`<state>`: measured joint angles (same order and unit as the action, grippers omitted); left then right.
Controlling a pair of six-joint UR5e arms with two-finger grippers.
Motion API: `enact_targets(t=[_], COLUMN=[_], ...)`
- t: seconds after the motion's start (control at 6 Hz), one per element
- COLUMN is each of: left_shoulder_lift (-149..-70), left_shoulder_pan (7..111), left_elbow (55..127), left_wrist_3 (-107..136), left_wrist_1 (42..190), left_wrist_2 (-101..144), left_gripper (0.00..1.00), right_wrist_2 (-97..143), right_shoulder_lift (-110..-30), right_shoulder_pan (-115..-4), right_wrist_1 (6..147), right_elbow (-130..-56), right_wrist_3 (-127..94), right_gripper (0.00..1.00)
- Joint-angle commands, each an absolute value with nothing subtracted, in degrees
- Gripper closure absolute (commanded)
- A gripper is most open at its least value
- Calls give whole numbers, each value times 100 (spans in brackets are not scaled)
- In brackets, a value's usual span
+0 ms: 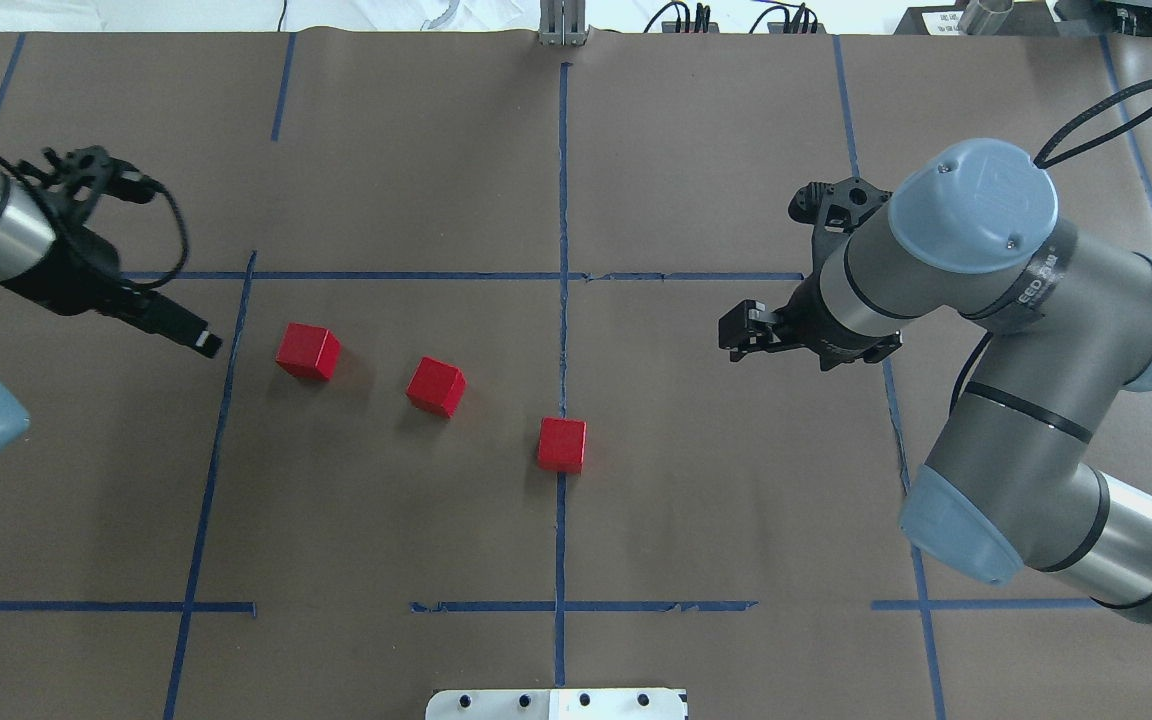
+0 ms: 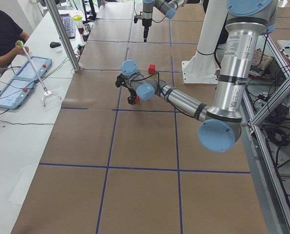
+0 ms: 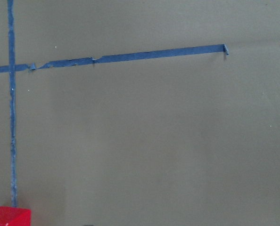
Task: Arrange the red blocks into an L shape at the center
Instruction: 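Open the right gripper and lift it away while the left arm reaches in, then grasp the red cube nearer the center with the left gripper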
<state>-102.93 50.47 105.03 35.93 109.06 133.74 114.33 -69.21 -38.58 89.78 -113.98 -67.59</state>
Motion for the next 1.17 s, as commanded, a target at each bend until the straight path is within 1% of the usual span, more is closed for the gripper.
enact_targets(t=[0.0, 0.17, 0.33, 0.5, 0.83, 1.0], left_shoulder_lift=[-11107, -11501, -11914, -12048, -12059, -12059], left_shoulder_pan=[3960, 3485, 3246, 3165, 3085, 3085], left_elbow=[10416, 10250, 9804, 9600, 9554, 9502], left_wrist_3=[4735, 5251, 5447, 5449, 5414, 5397], left_wrist_1=[10803, 10532, 10503, 10503, 10512, 10520], left_wrist_2=[12336, 11513, 11279, 10954, 10775, 10706], left_gripper=[0, 0, 0, 0, 0, 3], right_wrist_2=[11478, 11487, 11487, 11487, 11470, 11470], right_shoulder_lift=[-7241, -7251, -7268, -7399, -7462, -7471], right_shoulder_pan=[-3981, -3999, -4008, -4008, -4008, -4008], right_wrist_1=[8965, 8965, 8965, 8965, 8965, 8965], right_elbow=[-11566, -11566, -11566, -11575, -11602, -11602], right_wrist_3=[-6452, -6425, -6303, -6232, -6152, -6152], right_gripper=[1, 1, 1, 1, 1, 1])
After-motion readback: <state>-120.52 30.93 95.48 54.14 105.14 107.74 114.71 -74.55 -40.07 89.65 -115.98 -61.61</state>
